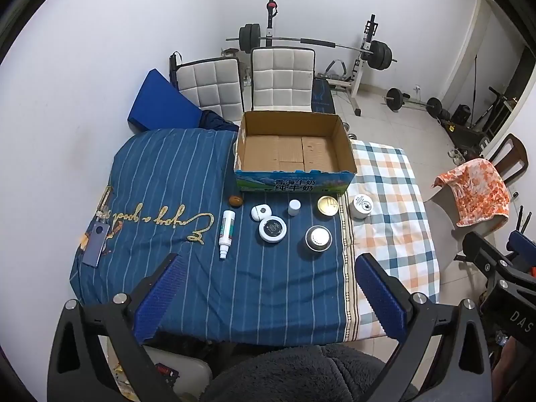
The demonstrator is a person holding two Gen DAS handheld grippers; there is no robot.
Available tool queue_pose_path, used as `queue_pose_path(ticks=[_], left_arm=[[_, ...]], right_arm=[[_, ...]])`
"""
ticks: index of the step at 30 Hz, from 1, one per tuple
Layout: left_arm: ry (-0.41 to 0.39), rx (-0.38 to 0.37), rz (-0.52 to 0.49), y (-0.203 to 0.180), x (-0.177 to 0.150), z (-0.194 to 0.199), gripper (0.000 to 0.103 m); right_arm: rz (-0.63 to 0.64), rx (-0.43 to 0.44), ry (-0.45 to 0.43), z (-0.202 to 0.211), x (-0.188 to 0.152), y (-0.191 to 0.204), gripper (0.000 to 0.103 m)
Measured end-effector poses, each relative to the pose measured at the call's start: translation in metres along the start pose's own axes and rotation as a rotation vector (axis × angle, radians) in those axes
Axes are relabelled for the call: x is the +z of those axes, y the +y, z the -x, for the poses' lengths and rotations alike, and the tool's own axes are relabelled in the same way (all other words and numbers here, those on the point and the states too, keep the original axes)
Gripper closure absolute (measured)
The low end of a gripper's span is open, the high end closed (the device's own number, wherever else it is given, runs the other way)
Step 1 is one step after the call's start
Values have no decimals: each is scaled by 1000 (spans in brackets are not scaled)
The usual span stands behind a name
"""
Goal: Organize rigid objects
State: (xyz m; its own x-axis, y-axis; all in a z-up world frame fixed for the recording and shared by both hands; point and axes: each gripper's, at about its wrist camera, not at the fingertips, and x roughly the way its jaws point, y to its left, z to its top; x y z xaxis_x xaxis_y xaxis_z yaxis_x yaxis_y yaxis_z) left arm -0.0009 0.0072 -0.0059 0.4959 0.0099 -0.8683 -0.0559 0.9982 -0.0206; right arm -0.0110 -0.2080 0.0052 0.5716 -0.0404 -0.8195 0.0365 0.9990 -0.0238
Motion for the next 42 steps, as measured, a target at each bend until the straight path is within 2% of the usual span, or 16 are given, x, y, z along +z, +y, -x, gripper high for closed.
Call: queue_pose_path(ticks=[5,18,42], left_arm=[[4,-2,23,7,-3,1,0],[5,0,9,5,-4,0,0],[1,-4,10,-1,-5,1,0]], right_arm=[[2,0,7,0,0,-1,0],[4,7,13,-3,-16,3,0],[7,2,12,-3,-13,4,0]])
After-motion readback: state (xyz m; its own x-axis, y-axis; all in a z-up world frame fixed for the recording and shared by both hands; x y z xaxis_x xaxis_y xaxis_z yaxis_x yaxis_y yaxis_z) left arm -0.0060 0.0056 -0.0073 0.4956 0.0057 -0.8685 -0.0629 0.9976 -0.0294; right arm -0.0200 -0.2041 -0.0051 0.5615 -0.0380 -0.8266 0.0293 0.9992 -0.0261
